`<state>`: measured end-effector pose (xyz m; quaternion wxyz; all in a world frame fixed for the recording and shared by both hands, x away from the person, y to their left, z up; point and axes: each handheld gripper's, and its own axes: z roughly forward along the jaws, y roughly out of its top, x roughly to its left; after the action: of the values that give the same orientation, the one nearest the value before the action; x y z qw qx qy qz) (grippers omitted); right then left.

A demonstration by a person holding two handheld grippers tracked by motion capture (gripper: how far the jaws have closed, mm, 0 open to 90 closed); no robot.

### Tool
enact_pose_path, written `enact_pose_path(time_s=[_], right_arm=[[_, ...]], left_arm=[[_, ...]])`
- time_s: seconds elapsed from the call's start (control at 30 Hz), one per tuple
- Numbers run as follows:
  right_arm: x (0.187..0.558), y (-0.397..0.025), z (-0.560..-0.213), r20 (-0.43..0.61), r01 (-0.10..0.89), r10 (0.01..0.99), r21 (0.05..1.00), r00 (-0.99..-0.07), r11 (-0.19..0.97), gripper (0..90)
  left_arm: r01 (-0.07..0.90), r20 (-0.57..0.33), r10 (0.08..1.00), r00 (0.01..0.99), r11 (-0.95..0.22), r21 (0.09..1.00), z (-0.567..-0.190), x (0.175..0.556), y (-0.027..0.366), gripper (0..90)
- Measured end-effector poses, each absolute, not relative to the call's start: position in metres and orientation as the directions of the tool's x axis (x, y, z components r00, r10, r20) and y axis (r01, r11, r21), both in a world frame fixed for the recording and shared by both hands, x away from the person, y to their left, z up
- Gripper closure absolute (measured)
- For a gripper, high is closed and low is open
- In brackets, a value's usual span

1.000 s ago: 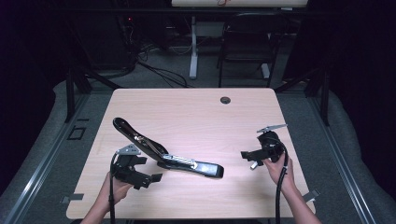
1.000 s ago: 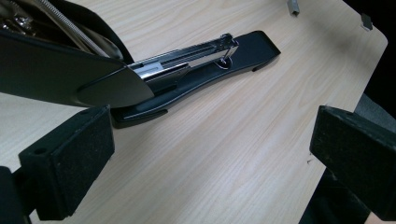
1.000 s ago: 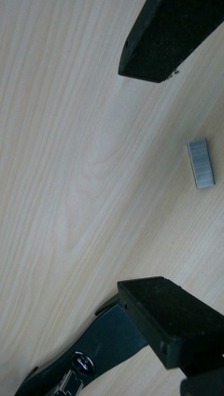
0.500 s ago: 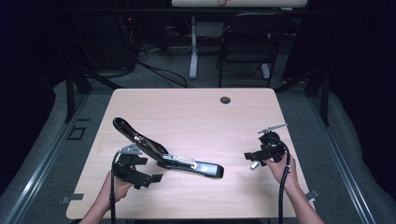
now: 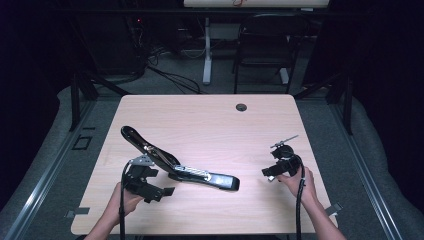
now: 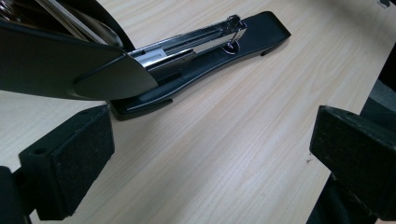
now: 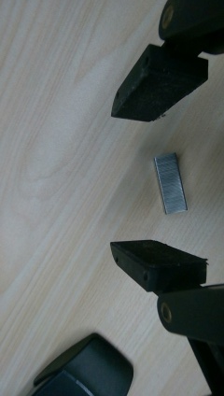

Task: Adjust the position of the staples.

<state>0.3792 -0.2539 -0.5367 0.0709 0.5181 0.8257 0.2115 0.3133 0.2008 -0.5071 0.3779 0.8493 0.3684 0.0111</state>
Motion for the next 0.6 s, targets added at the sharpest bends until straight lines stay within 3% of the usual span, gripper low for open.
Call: enact_pose_path(time_s=[0.6], right_arm=[[0.3813,-0.25,-0.5428,-0.011,0.842,0.895,0.334,-0.447,0.424,38.9]], left_arm=[[0.606,-0.24,0.624,0.744,-0.477,0.637,-0.5071,0.3125,0.1953,0.1]])
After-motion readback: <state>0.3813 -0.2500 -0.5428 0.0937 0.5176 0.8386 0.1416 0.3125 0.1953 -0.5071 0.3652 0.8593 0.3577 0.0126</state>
